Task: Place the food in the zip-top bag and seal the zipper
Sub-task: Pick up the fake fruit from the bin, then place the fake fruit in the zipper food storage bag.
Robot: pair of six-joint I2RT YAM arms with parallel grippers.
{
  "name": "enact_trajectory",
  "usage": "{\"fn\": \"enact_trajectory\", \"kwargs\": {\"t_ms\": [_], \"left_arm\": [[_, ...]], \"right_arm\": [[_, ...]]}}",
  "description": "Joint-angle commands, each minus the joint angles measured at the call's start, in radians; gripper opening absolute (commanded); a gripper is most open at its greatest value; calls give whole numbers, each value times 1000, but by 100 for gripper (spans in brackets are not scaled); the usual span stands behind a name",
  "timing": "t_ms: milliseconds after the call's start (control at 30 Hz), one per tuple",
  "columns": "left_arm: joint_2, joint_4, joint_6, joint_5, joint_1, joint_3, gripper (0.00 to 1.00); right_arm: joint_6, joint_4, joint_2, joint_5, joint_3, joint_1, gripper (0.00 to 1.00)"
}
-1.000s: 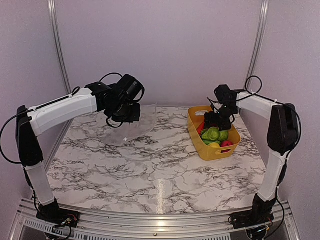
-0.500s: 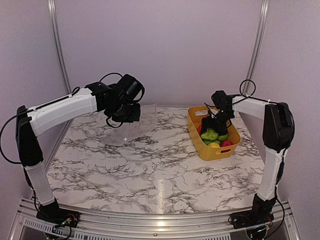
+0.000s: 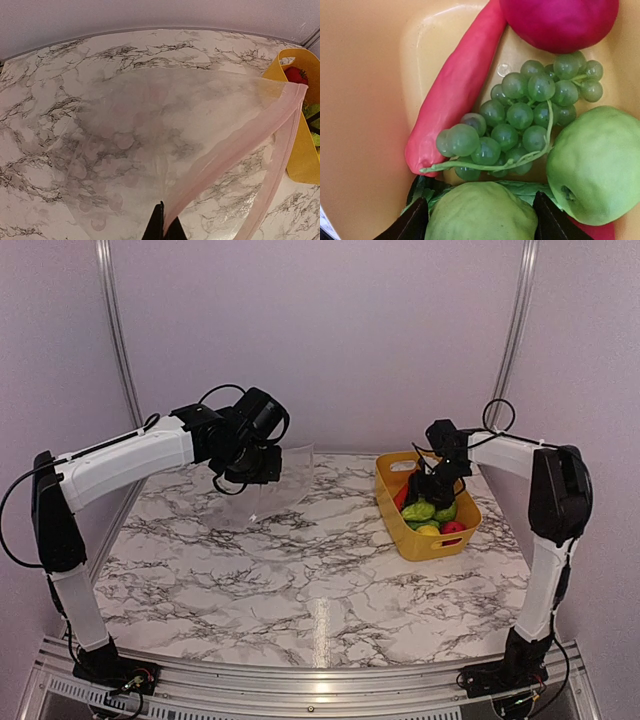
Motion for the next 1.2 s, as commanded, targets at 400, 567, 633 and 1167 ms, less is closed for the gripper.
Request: {"fn": "enact_trajectory", "kwargs": {"t_ms": [400,567,633,1167], "left_arm": [[4,56,-5,42,6,-7,0],[26,70,-27,78,6,17,0],[36,78,-39,98,6,27,0],[11,339,-124,313,6,-24,0]], "right_arm": [[67,-9,-207,-73,286,144,55],[129,59,-187,-114,354,257,52],[133,84,-174,-111,376,300,51],[164,276,-170,-187,299,421,48]]}}
